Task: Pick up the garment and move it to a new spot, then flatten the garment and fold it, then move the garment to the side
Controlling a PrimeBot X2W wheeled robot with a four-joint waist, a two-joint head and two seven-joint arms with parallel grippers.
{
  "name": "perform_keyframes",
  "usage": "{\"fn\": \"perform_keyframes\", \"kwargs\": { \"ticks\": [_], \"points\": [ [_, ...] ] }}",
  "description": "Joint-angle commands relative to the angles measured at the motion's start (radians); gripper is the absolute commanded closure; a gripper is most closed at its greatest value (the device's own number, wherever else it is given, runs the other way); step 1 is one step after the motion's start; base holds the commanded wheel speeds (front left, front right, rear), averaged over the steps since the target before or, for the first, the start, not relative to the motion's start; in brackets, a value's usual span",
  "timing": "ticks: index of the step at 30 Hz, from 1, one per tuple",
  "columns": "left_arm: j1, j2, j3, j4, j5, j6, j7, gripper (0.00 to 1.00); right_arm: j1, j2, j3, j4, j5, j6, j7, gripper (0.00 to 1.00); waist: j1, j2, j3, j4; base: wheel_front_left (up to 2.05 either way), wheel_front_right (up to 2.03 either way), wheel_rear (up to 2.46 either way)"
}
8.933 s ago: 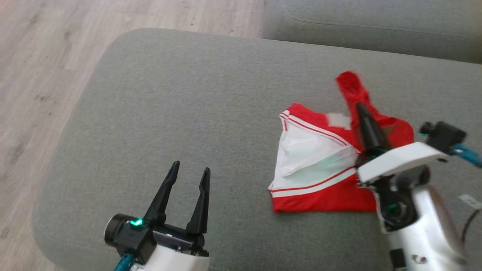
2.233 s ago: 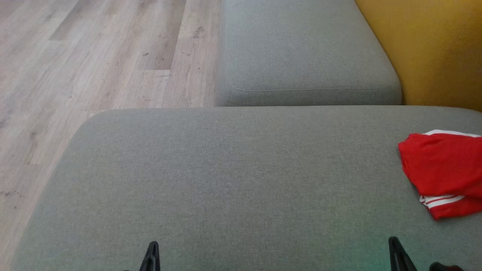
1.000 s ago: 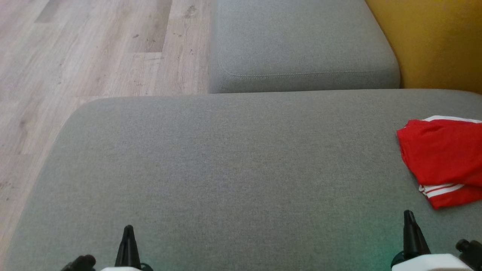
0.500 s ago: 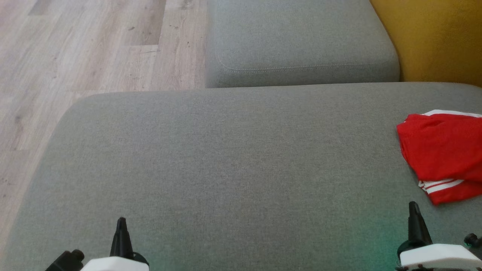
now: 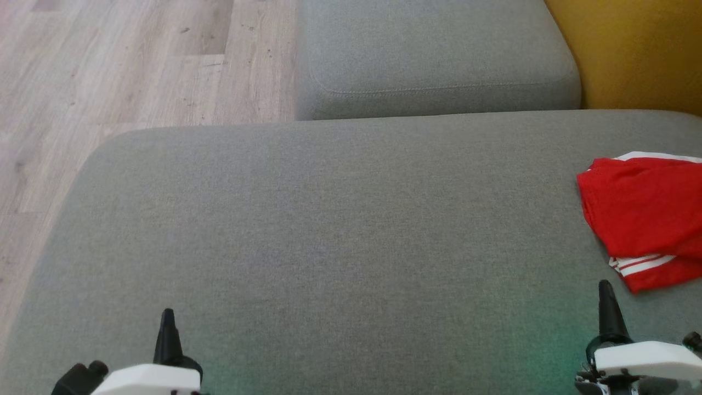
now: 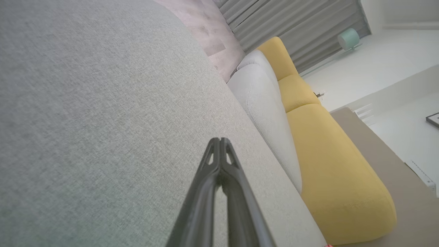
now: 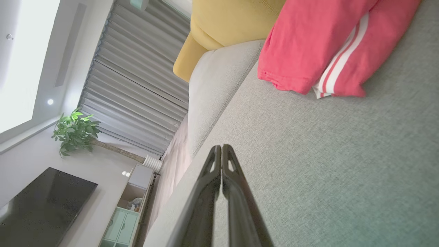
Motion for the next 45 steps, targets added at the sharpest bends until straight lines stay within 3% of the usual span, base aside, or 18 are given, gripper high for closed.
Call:
{"fn": "perform_keyframes", "kwargs": {
  "ticks": [1,45],
  "points": [
    [-0.065,0.000,0.036,-0.037,-0.025,-0.005,0.004,1.00,-0.057,-0.006,0.007,-0.031,0.029,0.004,0.005,1.00,-0.0001,0.0000,0.002,-0.001,0.00,0.00,0.00],
    [-0.159,-0.002,0.166,-0.058,-0.524,-0.067,0.134,1.00,-0.191,-0.009,-0.032,-0.026,0.565,0.007,0.132,1.00,-0.0001,0.0000,0.077,-0.029,0.00,0.00,0.00]
  ]
}}
